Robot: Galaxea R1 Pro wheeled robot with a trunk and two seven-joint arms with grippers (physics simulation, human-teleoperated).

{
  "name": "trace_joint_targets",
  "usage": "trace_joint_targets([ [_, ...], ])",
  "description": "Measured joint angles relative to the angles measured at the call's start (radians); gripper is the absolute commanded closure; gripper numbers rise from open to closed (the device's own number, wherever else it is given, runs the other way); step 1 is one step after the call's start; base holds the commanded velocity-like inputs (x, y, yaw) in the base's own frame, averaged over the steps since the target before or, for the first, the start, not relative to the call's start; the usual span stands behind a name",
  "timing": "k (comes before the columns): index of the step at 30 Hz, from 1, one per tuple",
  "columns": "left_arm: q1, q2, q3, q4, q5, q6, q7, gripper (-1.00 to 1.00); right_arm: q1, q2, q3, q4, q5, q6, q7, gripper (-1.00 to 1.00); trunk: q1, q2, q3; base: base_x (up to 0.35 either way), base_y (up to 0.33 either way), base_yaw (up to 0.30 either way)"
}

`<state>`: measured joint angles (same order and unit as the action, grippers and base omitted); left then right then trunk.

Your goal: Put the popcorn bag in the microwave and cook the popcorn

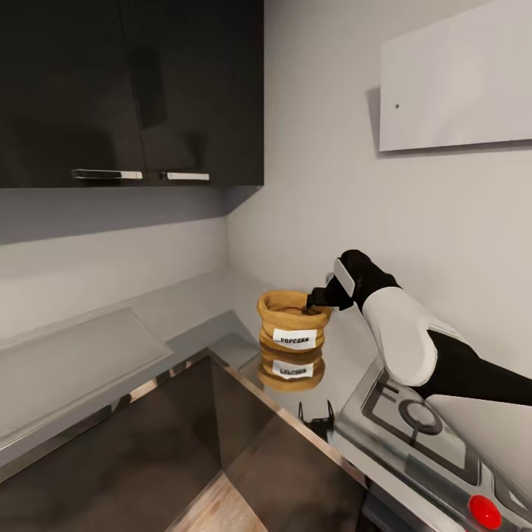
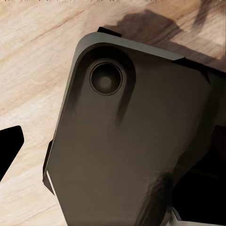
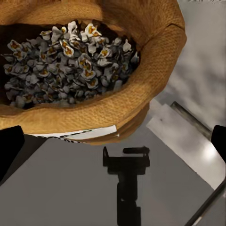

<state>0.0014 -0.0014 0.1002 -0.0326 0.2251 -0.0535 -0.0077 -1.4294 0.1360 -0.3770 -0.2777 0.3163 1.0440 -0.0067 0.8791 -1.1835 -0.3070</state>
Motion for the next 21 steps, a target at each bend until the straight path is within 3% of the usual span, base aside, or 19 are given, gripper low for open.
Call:
trace_joint_targets([
  [8,0.000,0.000,-0.002,0.000,-0.001,0.001,-0.002,-1.00,0.000,0.001,0.000,0.000,0.000,0.000,-0.001,-1.00,0.000,0.000,0.000,0.277,0.000,0.000],
  [15,0.000,0.000,0.001,0.000,0.000,0.001,-0.001,-1.00,0.000,-0.002,0.000,0.001,0.001,0.000,-0.007,-1.00,0.000,0.000,0.000,0.026,0.000,0.000],
  [21,0.000,0.000,0.001,0.000,0.001,0.001,-0.001,-1.00,0.000,-0.022,0.000,0.048,0.001,0.000,-0.014,-1.00,0.000,0.000,0.000,0.000,0.000,0.000],
])
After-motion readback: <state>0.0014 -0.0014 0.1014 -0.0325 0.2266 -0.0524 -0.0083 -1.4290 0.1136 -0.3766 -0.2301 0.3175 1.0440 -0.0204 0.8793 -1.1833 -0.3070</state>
